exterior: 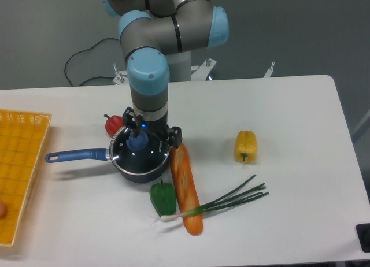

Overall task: Open the lid
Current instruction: 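Lower the gripper around the blue knob of the lid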

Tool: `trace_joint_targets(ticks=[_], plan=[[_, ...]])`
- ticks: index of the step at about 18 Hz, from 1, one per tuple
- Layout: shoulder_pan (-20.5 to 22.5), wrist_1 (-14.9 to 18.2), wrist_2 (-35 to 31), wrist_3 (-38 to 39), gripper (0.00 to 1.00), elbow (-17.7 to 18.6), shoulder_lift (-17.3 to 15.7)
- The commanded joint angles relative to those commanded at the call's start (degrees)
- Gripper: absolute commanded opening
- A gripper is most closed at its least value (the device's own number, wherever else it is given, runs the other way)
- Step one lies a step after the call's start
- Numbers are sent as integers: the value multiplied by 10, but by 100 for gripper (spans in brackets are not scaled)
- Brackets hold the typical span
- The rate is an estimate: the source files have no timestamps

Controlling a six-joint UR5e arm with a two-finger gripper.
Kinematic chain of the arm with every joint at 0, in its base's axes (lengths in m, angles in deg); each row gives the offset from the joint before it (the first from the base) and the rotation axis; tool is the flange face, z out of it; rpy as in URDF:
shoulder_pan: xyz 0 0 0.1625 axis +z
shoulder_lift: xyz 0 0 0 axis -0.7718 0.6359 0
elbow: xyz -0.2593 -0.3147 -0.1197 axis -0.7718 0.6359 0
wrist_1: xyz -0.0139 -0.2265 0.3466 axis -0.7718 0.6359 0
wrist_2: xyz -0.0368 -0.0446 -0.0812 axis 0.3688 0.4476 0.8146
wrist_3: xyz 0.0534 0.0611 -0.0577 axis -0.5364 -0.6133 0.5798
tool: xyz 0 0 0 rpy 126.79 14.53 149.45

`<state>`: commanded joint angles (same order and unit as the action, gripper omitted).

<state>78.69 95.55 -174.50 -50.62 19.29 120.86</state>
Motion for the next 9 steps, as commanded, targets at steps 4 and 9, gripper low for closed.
trace_joint_targets(ticks=[4,9], plan=[[-16,-1,-1,16,100,0,4],[-25,-1,-1,22,100,0,4]])
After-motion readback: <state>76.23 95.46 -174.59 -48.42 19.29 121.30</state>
